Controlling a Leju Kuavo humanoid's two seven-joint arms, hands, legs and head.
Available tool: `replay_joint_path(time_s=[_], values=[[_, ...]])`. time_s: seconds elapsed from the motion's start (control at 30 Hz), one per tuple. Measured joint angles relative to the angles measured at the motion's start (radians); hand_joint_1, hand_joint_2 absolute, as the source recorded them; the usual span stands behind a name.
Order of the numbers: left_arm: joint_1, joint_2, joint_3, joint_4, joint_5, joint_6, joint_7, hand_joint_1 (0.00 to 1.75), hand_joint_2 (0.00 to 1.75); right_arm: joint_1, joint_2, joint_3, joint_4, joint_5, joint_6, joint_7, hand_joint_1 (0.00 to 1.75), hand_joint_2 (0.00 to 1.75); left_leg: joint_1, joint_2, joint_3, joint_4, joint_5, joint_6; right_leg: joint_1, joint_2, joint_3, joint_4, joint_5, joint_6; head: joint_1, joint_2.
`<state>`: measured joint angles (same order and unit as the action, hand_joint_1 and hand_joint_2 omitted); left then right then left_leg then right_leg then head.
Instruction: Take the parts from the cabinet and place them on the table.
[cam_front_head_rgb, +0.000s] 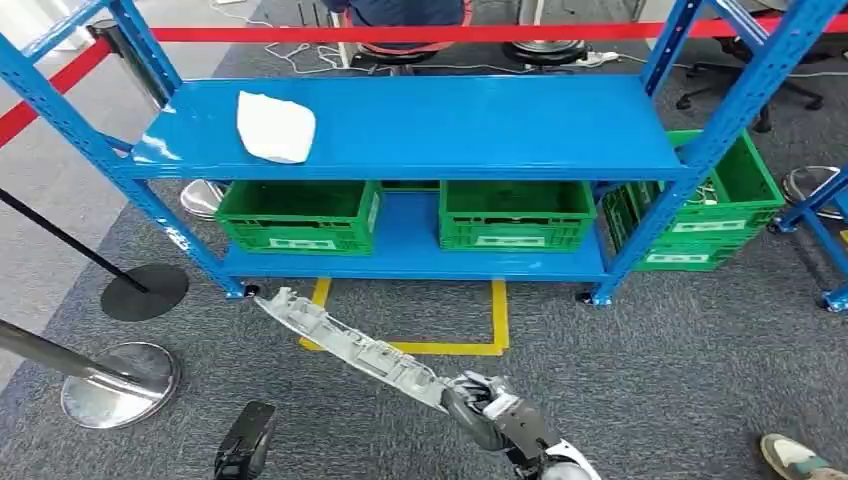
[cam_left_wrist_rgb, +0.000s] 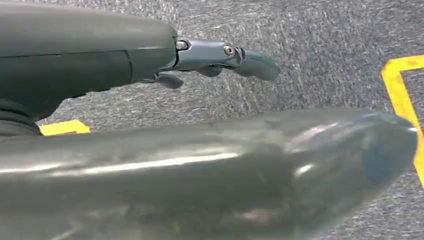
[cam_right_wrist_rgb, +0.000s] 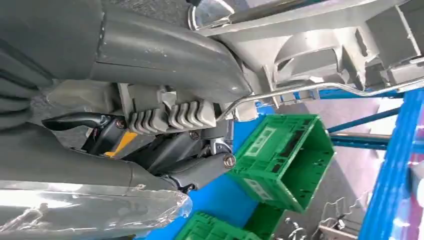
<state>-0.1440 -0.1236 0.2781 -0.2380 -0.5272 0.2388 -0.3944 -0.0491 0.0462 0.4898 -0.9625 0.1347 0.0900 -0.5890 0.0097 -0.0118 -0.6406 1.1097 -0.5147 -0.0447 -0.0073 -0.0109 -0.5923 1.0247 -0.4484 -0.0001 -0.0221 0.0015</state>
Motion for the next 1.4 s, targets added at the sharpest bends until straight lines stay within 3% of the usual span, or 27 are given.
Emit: replay_joint_path(time_s=[0.07, 0.1, 0.13, 0.2, 0.23, 0.27, 0.3, 0.4, 0.43, 0.47, 0.57, 0.6, 0.67, 0.73, 0.77, 0.8, 0.9, 0.93, 0.97, 1.0, 1.07, 1.13, 1.17, 1.23, 1.27, 1.3, 1.4], values=[[0.002, -0.002, 0.0, 0.0, -0.002, 0.0, 0.0, 0.0, 0.0, 0.0, 0.0, 0.0, 0.0, 0.003, -0.003, -0.002, 1.75, 1.75, 0.0, 0.0, -0.082, 0.172, -0.068, -0.003, 0.002, -0.013, 0.0, 0.0, -0.001, -0.002, 0.0, 0.0], [0.004, -0.002, 0.0, 0.0, -0.002, 0.0, 0.0, 0.0, 0.0, 0.001, 0.0, 0.0, 0.002, 0.005, -0.003, -0.002, 1.75, 1.75, 0.0, 0.0, -0.098, 0.202, -0.069, -0.003, 0.003, -0.018, 0.0, 0.0, -0.002, -0.002, 0.001, 0.0], [0.005, -0.002, 0.001, 0.0, -0.002, 0.0, 0.0, 0.0, 0.0, 0.001, 0.0, 0.0, 0.003, 0.007, -0.004, -0.002, 1.75, 1.75, 0.0, 0.001, -0.092, 0.186, -0.046, -0.002, 0.003, -0.023, 0.001, 0.0, -0.002, -0.002, 0.0, 0.0], [0.003, 0.0, 0.002, 0.0, -0.003, 0.0, 0.0, 0.0, 0.0, 0.0, 0.0, 0.0, 0.003, 0.007, -0.004, -0.002, 1.75, 1.75, 0.0, 0.011, -0.024, 0.046, 0.039, 0.003, 0.002, -0.036, 0.003, 0.0, -0.003, 0.0, 0.0, 0.0], [0.001, 0.001, 0.002, 0.0, -0.003, 0.0, 0.0, 0.0, 0.0, 0.0, 0.001, 0.0, 0.003, 0.008, -0.004, -0.002, 1.75, 1.75, -0.001, 0.041, 0.027, -0.05, 0.08, 0.005, 0.003, -0.044, 0.006, 0.0, -0.005, 0.004, 0.0, 0.0], [-0.002, -0.001, 0.002, 0.0, -0.003, 0.0, 0.0, 0.0, 0.0, 0.0, 0.001, 0.0, 0.003, 0.008, -0.004, -0.003, 1.75, 1.75, -0.006, 0.079, 0.051, -0.101, 0.081, 0.002, 0.012, -0.048, 0.006, 0.004, -0.008, 0.01, -0.002, 0.0], [-0.007, -0.001, 0.002, 0.0, -0.004, 0.0, 0.0, 0.0, 0.0, -0.001, 0.001, 0.0, 0.003, 0.008, -0.004, -0.003, 1.75, 1.75, -0.006, 0.067, 0.05, -0.111, 0.078, 0.014, 0.016, -0.054, 0.003, 0.007, -0.01, 0.015, -0.002, 0.0], [-0.003, -0.001, 0.002, 0.0, -0.004, 0.0, 0.0, 0.0, 0.0, -0.001, 0.001, 0.0, 0.003, 0.009, -0.001, -0.004, 1.75, 1.75, -0.009, 0.04, 0.044, -0.112, 0.082, 0.03, 0.015, -0.083, 0.011, -0.001, -0.009, 0.027, 0.004, 0.0], [-0.001, 0.0, 0.003, 0.0, -0.005, 0.0, 0.0, 0.0, 0.0, -0.002, 0.001, 0.0, 0.003, 0.009, -0.001, -0.004, 1.75, 1.75, -0.001, 0.031, 0.046, -0.117, 0.086, 0.037, 0.012, -0.075, 0.002, 0.004, -0.019, 0.036, 0.005, 0.0], [-0.002, 0.003, 0.003, 0.0, -0.006, 0.0, 0.0, 0.0, 0.0, -0.002, 0.001, 0.001, 0.003, 0.009, 0.001, -0.005, 1.75, 1.75, 0.0, 0.021, 0.046, -0.117, 0.086, 0.043, 0.011, -0.038, -0.007, 0.039, -0.046, 0.041, 0.008, 0.0], [-0.003, 0.003, 0.003, 0.0, -0.008, -0.001, 0.0, 0.0, 0.0, -0.001, 0.001, 0.001, 0.006, 0.007, 0.003, -0.008, 1.75, 1.75, 0.0, -0.009, 0.045, -0.116, 0.087, 0.049, 0.008, 0.003, -0.113, 0.274, -0.152, 0.046, 0.012, 0.0], [-0.002, 0.004, 0.003, 0.0, -0.008, 0.0, 0.0, 0.0, 0.0, 0.0, 0.001, 0.001, 0.008, 0.007, 0.005, -0.007, 1.75, 1.75, -0.001, -0.019, 0.045, -0.116, 0.087, 0.049, 0.008, 0.006, -0.139, 0.32, -0.16, 0.046, 0.011, 0.0], [0.0, 0.005, 0.004, 0.0, -0.009, 0.0, 0.0, 0.0, 0.0, 0.002, 0.001, 0.001, 0.011, 0.007, 0.008, -0.008, 1.75, 1.75, 0.0, -0.044, 0.047, -0.116, 0.087, 0.049, 0.007, 0.008, -0.117, 0.261, -0.103, 0.043, 0.012, 0.0], [-0.001, 0.005, 0.004, 0.0, -0.011, -0.001, 0.0, 0.0, 0.0, 0.001, 0.001, 0.001, 0.012, 0.006, 0.01, -0.008, 1.75, 1.75, 0.002, -0.067, 0.051, -0.115, 0.087, 0.047, 0.003, 0.033, -0.035, 0.088, -0.012, 0.039, 0.012, 0.0], [-0.001, 0.005, 0.004, 0.0, -0.013, -0.001, 0.0, 0.0, 0.0, 0.0, 0.001, 0.001, 0.013, 0.006, 0.011, -0.009, 1.75, 1.75, 0.002, -0.075, 0.049, -0.115, 0.087, 0.042, -0.005, 0.086, -0.007, 0.026, -0.006, 0.039, 0.012, 0.0], [-0.003, 0.005, 0.004, 0.0, -0.014, -0.001, 0.001, 0.0, 0.0, 0.0, 0.001, 0.001, 0.013, 0.005, 0.013, -0.012, 1.75, 1.75, -0.001, -0.085, 0.042, -0.108, 0.088, 0.034, -0.009, 0.093, 0.012, 0.0, -0.014, 0.038, 0.01, 0.0], [0.004, 0.005, 0.003, 0.0, -0.016, -0.001, 0.001, 0.0, 0.0, 0.001, 0.001, 0.001, 0.015, 0.003, 0.016, -0.013, 1.75, 1.75, 0.008, -0.107, 0.035, -0.122, 0.101, 0.011, 0.001, 0.074, 0.005, 0.009, -0.011, 0.023, 0.01, 0.0], [0.005, 0.008, 0.004, 0.0, -0.016, -0.001, 0.001, 0.0, 0.0, 0.001, 0.001, 0.001, 0.015, 0.003, 0.016, -0.013, 1.75, 1.75, 0.008, -0.106, 0.032, -0.119, 0.096, 0.007, -0.008, 0.061, 0.01, -0.002, -0.005, 0.012, 0.011, 0.0], [0.004, 0.008, 0.004, 0.0, -0.016, -0.001, 0.001, 0.0, 0.0, 0.0, 0.001, 0.0, 0.016, 0.003, 0.016, -0.013, 1.75, 1.75, 0.0, -0.052, 0.023, -0.099, 0.08, 0.001, -0.006, 0.051, 0.012, -0.005, -0.003, 0.007, 0.005, 0.0], [0.001, 0.007, 0.003, 0.0, -0.016, -0.001, 0.001, 0.0, 0.0, 0.0, 0.001, 0.0, 0.016, 0.0, 0.016, -0.015, 1.75, 1.75, 0.0, -0.021, -0.004, -0.045, 0.045, -0.003, -0.004, 0.039, 0.012, -0.006, -0.003, 0.002, -0.003, 0.0], [-0.001, 0.005, 0.003, 0.0, -0.017, -0.001, 0.001, 0.0, 0.0, 0.001, 0.001, 0.0, 0.016, 0.0, 0.016, -0.016, 1.75, 1.75, 0.001, 0.0, -0.088, 0.128, -0.032, -0.009, -0.001, 0.01, 0.012, -0.006, -0.005, -0.001, -0.002, 0.0], [0.003, 0.005, 0.003, 0.0, -0.016, -0.002, 0.001, 0.0, 0.0, 0.004, 0.001, 0.0, 0.021, 0.0, 0.018, -0.014, 1.75, 1.75, 0.001, 0.001, -0.121, 0.195, -0.037, -0.01, 0.0, -0.014, 0.012, -0.006, -0.006, -0.002, -0.002, 0.0], [0.004, 0.005, 0.003, 0.0, -0.016, -0.002, 0.001, 0.0, 0.0, 0.005, 0.001, 0.0, 0.021, -0.001, 0.02, -0.014, 1.75, 1.75, 0.001, 0.002, -0.105, 0.163, -0.01, -0.009, 0.0, -0.023, 0.012, -0.006, -0.006, -0.002, -0.002, 0.0], [0.003, 0.006, 0.003, 0.0, -0.016, -0.004, 0.001, 0.0, 0.0, 0.003, 0.001, 0.0, 0.021, -0.001, 0.023, -0.014, 1.75, 1.75, -0.001, 0.021, -0.01, -0.01, 0.076, -0.003, 0.0, -0.044, 0.015, -0.006, -0.008, 0.001, -0.002, 0.0], [0.001, 0.006, 0.003, 0.0, -0.016, -0.004, 0.001, 0.0, 0.0, 0.002, 0.001, 0.0, 0.021, -0.001, 0.023, -0.014, 1.75, 1.75, -0.004, 0.064, 0.035, -0.085, 0.099, 0.001, 0.004, -0.051, 0.018, -0.005, -0.01, 0.005, -0.003, 0.0], [-0.003, 0.005, 0.003, 0.0, -0.016, -0.004, 0.001, 0.0, 0.0, 0.001, 0.001, 0.0, 0.021, -0.002, 0.023, -0.014, 1.75, 1.75, -0.01, 0.075, 0.05, -0.125, 0.09, 0.003, 0.015, -0.058, 0.015, 0.003, -0.016, 0.013, -0.005, 0.0], [0.0, 0.005, 0.004, 0.0, -0.012, -0.002, -0.006, 0.0, 0.0, -0.002, 0.001, 0.0, 0.025, -0.003, 0.03, -0.006, 1.75, 1.75, -0.011, 0.044, 0.04, -0.119, 0.093, 0.025, 0.013, -0.085, 0.024, -0.01, -0.013, 0.026, 0.003, 0.0]])
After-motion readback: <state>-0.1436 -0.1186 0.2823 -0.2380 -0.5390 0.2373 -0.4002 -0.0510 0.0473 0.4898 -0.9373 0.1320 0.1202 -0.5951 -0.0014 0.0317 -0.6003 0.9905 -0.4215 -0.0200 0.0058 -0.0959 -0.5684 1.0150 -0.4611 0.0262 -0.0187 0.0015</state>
